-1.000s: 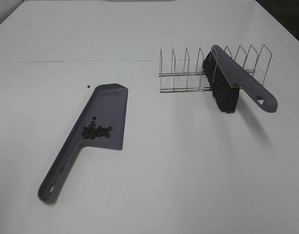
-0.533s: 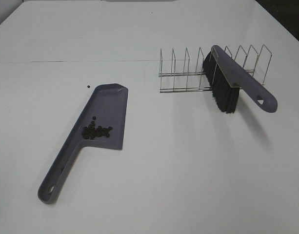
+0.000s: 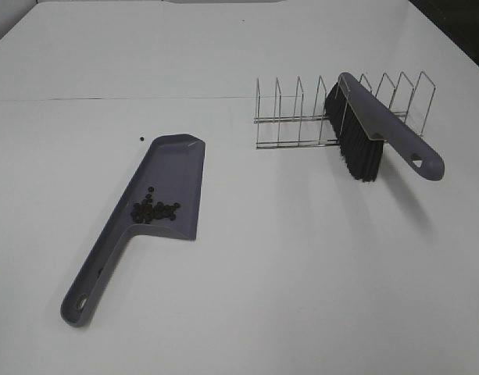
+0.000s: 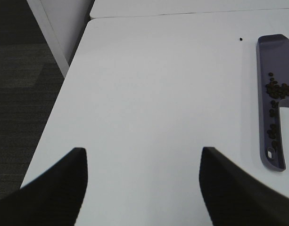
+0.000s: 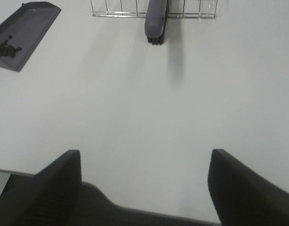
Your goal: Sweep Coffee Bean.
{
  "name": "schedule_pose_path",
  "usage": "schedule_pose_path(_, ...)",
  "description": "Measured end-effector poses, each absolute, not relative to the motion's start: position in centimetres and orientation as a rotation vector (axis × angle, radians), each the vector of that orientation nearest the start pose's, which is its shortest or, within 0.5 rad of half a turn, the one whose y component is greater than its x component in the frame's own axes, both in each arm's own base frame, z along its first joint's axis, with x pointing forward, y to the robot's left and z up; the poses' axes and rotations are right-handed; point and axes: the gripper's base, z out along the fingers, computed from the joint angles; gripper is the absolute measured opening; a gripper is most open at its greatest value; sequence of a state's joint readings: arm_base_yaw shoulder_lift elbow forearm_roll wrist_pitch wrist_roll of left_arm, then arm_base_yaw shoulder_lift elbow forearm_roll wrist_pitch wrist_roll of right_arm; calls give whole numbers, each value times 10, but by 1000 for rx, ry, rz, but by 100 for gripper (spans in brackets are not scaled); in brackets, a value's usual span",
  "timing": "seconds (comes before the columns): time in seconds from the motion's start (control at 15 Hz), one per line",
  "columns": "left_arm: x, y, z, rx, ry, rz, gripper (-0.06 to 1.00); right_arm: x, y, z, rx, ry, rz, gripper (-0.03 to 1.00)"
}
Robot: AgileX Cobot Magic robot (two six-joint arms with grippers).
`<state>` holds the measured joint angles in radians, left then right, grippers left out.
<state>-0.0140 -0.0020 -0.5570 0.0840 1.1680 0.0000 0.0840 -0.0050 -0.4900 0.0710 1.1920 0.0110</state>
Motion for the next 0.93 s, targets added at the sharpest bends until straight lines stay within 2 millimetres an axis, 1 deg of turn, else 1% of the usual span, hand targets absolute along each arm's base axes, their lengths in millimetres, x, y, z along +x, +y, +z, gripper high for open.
schedule_pose_path(0.2, -9, 4, 280, 16, 2050, 57, 60, -4, 5, 261, -82, 2138, 142, 65)
schedule_pose_path(0.93, -9, 4, 280, 26, 2043, 60, 60, -4, 5, 261, -82, 2137, 142, 65)
